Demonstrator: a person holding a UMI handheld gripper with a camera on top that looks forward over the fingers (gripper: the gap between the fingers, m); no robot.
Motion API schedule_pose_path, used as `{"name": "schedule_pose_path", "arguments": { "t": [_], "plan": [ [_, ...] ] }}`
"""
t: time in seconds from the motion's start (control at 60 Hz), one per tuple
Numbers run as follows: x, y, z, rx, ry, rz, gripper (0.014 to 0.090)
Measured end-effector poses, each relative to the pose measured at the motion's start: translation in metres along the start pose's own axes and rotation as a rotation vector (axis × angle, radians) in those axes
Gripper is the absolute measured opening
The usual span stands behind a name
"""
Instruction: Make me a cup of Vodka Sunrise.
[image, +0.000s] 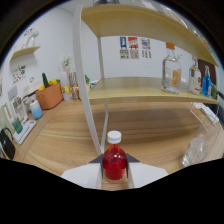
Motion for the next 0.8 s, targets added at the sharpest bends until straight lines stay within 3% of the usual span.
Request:
{"name": "schedule_pose_path", "arguments": {
  "t": [0.167, 0.5, 0.617, 0.7, 0.8],
  "plan": [
    [-0.006, 0.023, 0.01, -0.071, -0.003, -0.009, 0.0348],
    [-0.007, 0.036, -0.001, -0.073, -0.015, -0.033, 0.036],
    [-0.005, 0.048, -0.003, -0.119, -0.017, -0.044, 0.0378],
    [-0.004, 0.056, -0.005, -0.155, -0.028, -0.023, 0.051],
    [-0.006, 0.048, -0.016, -0.151, -0.063, -0.013, 0.0839]
  ]
}}
